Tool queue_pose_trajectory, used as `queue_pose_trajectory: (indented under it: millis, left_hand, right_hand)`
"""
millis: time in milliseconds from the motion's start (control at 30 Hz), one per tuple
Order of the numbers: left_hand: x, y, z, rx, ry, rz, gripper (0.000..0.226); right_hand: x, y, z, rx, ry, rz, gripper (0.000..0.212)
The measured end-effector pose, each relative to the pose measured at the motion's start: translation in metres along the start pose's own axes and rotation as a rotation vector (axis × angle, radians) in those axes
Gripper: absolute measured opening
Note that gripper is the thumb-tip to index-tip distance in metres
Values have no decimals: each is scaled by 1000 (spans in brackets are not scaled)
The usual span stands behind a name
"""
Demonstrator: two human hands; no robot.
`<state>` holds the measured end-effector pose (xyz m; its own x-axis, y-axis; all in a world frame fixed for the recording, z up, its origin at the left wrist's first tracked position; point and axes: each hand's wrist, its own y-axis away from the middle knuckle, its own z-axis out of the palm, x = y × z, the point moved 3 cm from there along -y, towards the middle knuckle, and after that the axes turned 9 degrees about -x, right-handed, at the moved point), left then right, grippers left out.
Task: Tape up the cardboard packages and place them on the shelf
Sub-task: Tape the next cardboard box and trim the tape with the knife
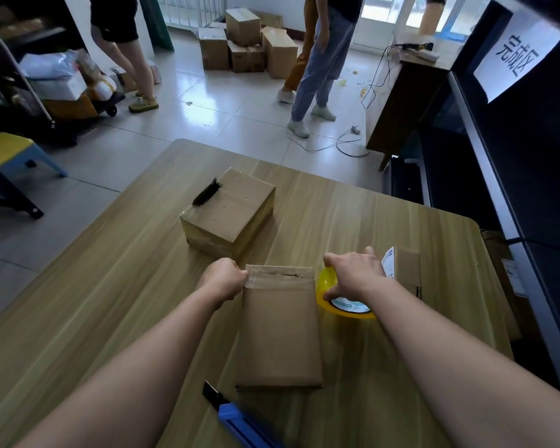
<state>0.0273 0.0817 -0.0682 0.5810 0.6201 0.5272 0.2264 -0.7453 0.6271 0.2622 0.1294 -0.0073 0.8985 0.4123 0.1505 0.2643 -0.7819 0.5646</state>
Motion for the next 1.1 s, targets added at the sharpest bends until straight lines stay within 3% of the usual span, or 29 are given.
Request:
queue_pose_trajectory:
  millis: [267, 467, 533, 867, 1100]
  left_hand:
    - [0, 1, -1, -35, 1, 14, 27]
    - [-2, 3, 3, -189, 194, -62, 23]
    - [-5, 3, 5, -200, 186, -63, 31]
    - [-8, 12, 7, -98, 148, 60, 50]
    - [-7, 6, 3, -5, 18, 43, 38]
  right_hand:
    - [-2, -1, 5, -20, -29, -8, 64]
    - [-3, -6, 10, -12, -49, 2, 66]
    - [-3, -7, 12, -10, -51, 6, 67]
    - [-7, -5, 15, -21, -71, 18, 69]
    - [-17, -1, 13, -45, -69, 1, 70]
